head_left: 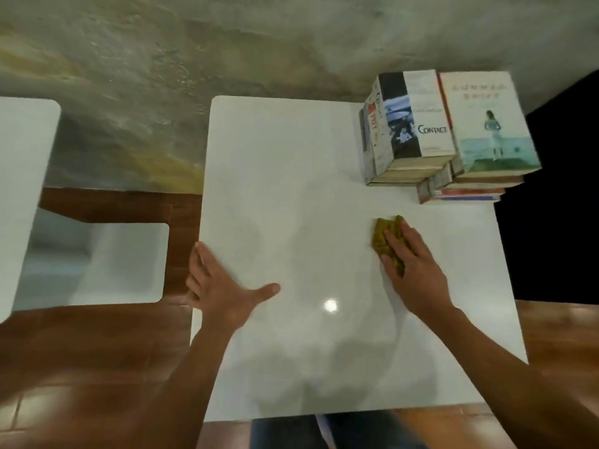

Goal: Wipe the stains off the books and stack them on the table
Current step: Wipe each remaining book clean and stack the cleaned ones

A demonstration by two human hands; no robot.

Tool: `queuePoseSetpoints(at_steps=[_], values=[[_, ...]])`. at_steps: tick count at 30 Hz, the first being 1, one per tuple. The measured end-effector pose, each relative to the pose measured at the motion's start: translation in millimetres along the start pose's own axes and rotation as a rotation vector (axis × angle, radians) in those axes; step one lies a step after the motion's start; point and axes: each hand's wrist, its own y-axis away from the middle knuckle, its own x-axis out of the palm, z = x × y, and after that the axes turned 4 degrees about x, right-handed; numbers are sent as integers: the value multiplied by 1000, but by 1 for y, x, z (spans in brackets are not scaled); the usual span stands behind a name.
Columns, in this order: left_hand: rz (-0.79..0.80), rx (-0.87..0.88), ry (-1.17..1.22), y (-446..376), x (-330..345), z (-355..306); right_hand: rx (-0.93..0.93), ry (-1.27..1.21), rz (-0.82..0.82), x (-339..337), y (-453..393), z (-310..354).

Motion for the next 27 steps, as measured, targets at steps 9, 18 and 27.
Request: queuePoseSetpoints(at_steps=[9, 18, 27], values=[[-28, 43, -35, -1, 7, -9, 372, -59, -47, -54, 35, -115], [-57, 8, -116, 15, 12, -17, 369, -178, 1, -67, 59, -109], [-270, 111, 67, 71, -6, -51, 622, -1166, 218, -96, 57, -34]])
